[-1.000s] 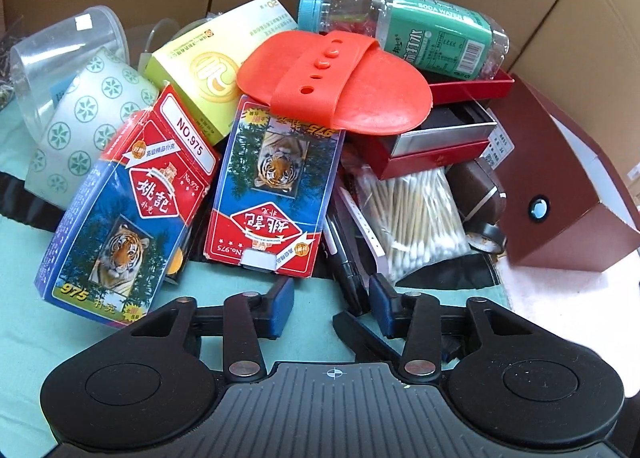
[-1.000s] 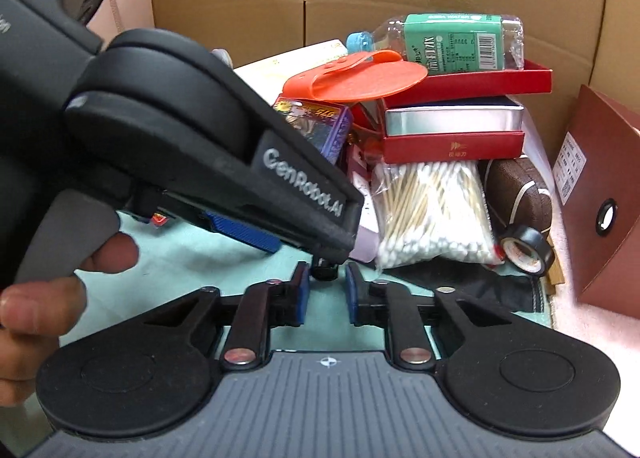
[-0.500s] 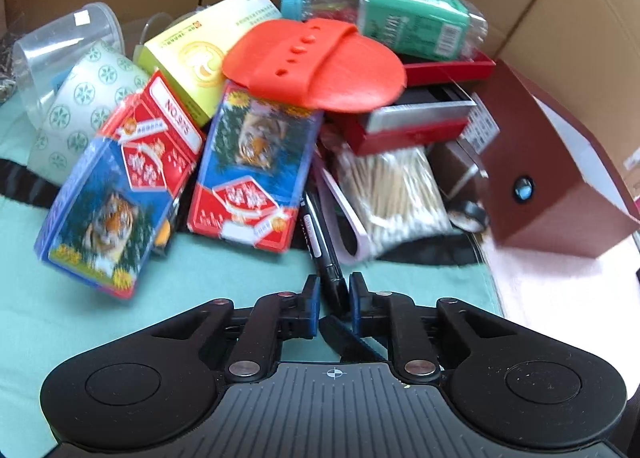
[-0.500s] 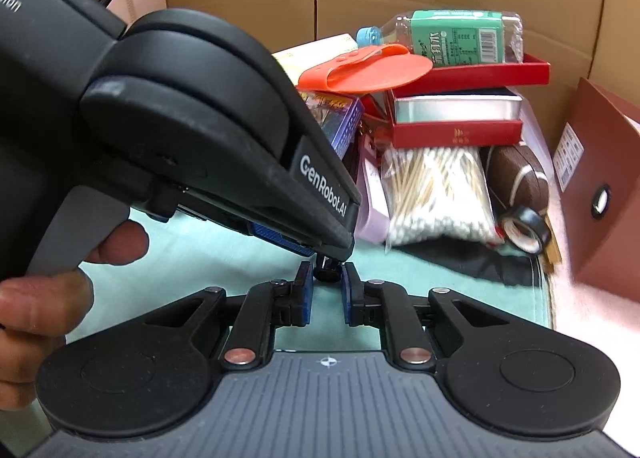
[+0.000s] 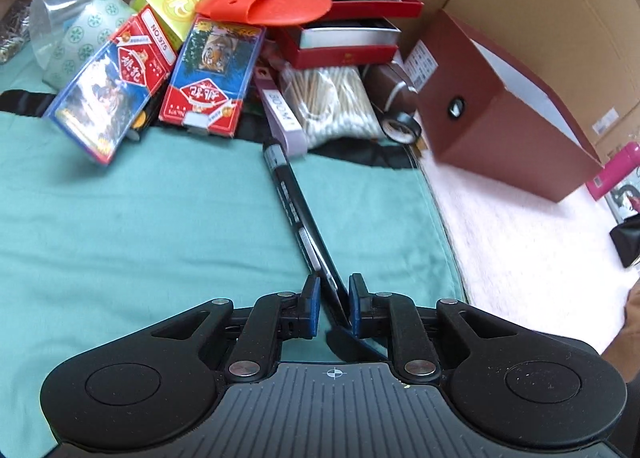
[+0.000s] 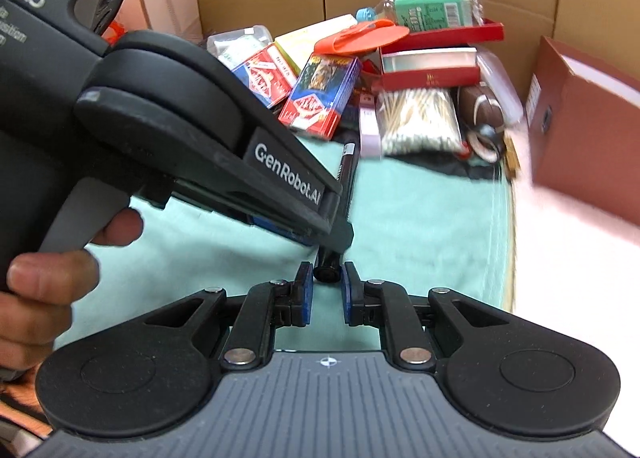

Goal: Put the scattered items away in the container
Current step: 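Close the left gripper on the black marker and lift it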

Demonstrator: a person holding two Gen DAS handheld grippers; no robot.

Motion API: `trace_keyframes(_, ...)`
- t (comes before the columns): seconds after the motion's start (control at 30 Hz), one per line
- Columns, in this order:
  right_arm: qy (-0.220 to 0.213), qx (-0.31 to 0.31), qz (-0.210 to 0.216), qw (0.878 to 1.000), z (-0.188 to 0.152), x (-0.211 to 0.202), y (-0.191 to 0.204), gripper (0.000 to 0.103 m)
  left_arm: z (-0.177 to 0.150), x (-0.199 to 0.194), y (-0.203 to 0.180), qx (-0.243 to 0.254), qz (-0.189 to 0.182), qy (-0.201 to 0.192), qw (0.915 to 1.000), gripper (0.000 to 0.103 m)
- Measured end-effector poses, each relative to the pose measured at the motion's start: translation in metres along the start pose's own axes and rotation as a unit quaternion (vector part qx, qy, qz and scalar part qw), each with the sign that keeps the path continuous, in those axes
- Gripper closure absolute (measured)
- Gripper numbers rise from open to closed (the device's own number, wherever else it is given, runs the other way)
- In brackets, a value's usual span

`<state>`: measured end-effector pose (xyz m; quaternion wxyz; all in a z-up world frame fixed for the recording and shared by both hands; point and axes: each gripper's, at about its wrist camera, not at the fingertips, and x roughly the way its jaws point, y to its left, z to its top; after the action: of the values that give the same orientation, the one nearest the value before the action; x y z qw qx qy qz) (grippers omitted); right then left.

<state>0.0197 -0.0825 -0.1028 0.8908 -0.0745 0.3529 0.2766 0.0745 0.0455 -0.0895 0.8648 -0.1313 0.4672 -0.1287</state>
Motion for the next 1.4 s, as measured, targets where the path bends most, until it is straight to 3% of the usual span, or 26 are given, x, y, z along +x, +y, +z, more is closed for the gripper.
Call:
trace_keyframes(0.07, 0.004, 0.001, 0.003, 1.000, -0.009, -0.012, 0.001, 0.086, -0.006, -0.005, -0.004, 0.000, -0.004, 0.000, 1.0000, 0.089)
trace_keyframes(0.13, 0.006, 0.002, 0.000, 1.000, -0.015, -0.021, 0.004, 0.086, -0.010, -0.009, -0.008, 0.002, -0.004, -0.002, 1.0000, 0.080)
trace_keyframes(0.17, 0.007, 0.004, 0.000, 1.000, -0.017, -0.024, 0.005, 0.085, -0.010, -0.010, -0.009, 0.002, 0.000, -0.004, 1.0000, 0.068)
trace_keyframes(0.27, 0.006, 0.010, 0.000, 1.000, -0.017, -0.022, 0.004, 0.085, -0.007, -0.010, -0.009, -0.006, 0.025, -0.013, 0.9996, 0.064)
trace_keyframes(0.4, 0.002, 0.016, 0.003, 1.000, -0.014, -0.017, 0.004, 0.079, 0.001, -0.005, -0.005, -0.022, 0.047, -0.017, 0.9985, 0.049)
trace_keyframes(0.47, 0.000, 0.017, 0.003, 1.000, -0.013, -0.016, 0.005, 0.075, 0.006, -0.001, -0.006, -0.024, 0.050, -0.017, 0.9983, 0.048)
trace_keyframes(0.73, -0.006, 0.019, -0.006, 1.000, -0.007, -0.007, 0.001, 0.074, 0.017, 0.018, -0.015, -0.020, 0.044, 0.001, 0.9988, 0.050)
trace_keyframes(0.83, -0.008, 0.019, -0.008, 1.000, -0.005, -0.004, 0.000, 0.074, 0.018, 0.022, -0.014, -0.022, 0.047, 0.003, 0.9987, 0.062)
trace_keyframes(1.03, -0.012, 0.019, -0.010, 1.000, -0.001, 0.002, -0.001, 0.074, 0.020, 0.024, -0.013, -0.023, 0.049, 0.004, 0.9985, 0.062)
trace_keyframes(1.1, -0.012, 0.022, -0.013, 1.000, -0.001, 0.003, -0.002, 0.081, 0.020, 0.025, -0.016, -0.012, 0.052, 0.006, 0.9986, 0.074)
trace_keyframes(1.17, -0.011, 0.018, -0.015, 1.000, -0.001, 0.003, -0.003, 0.084, 0.020, 0.025, -0.017, -0.009, 0.053, 0.005, 0.9985, 0.074)
trace_keyframes(1.23, -0.011, 0.022, -0.015, 1.000, -0.001, 0.003, -0.004, 0.084, 0.021, 0.026, -0.017, -0.009, 0.051, 0.006, 0.9987, 0.067)
trace_keyframes(1.4, -0.015, 0.016, -0.019, 1.000, -0.002, 0.004, -0.003, 0.084, 0.021, 0.025, -0.019, 0.001, 0.058, 0.003, 0.9983, 0.069)
